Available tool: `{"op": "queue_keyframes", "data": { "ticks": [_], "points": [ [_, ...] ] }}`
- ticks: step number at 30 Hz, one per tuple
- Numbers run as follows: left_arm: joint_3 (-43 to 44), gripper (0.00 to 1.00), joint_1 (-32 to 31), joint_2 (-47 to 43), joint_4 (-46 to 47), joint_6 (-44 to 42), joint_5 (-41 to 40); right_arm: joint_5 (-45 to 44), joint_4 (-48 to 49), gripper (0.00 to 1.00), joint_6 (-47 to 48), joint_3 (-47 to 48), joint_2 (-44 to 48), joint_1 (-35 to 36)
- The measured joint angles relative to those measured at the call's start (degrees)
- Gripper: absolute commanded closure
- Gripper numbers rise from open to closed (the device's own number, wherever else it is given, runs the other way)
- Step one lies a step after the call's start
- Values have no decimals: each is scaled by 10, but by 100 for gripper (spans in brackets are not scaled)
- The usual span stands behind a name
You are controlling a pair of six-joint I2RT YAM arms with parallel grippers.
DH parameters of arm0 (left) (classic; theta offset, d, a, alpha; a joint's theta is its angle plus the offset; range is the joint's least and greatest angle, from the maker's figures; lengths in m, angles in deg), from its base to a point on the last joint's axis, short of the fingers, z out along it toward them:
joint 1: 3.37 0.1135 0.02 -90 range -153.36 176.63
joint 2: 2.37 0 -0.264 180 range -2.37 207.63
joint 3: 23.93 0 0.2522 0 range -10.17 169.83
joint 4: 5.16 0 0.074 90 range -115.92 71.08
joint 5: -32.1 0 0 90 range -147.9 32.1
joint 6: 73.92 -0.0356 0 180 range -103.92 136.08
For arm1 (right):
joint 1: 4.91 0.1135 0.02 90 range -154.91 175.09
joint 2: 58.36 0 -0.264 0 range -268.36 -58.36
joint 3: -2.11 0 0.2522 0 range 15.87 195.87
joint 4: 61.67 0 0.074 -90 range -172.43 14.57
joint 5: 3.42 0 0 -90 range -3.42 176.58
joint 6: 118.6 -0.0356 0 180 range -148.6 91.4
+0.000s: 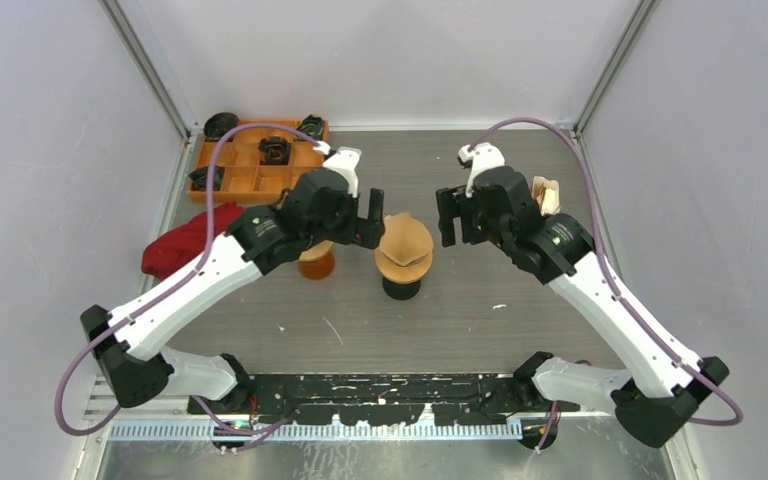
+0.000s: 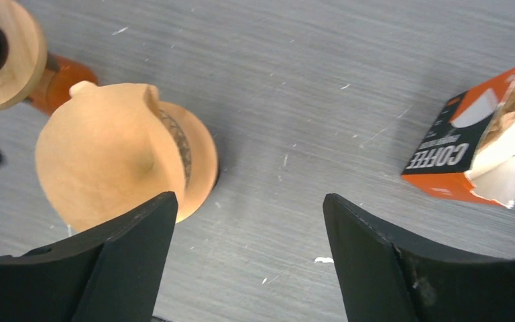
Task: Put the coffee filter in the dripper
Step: Reset both arms
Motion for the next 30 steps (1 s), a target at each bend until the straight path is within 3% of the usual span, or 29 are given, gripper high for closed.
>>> {"op": "queue_keyframes", "data": {
  "ticks": [4, 16, 30],
  "points": [
    [-24, 1, 38, -41, 5, -4, -1, -46, 48, 0, 0, -57, 61, 0],
    [-129, 1, 190, -228, 2, -16, -34, -154, 177, 0, 9, -187, 220, 0],
    [-246, 1, 195, -547, 6, -85, -159, -223, 261, 0, 18, -317, 375, -1]
  ]
}}
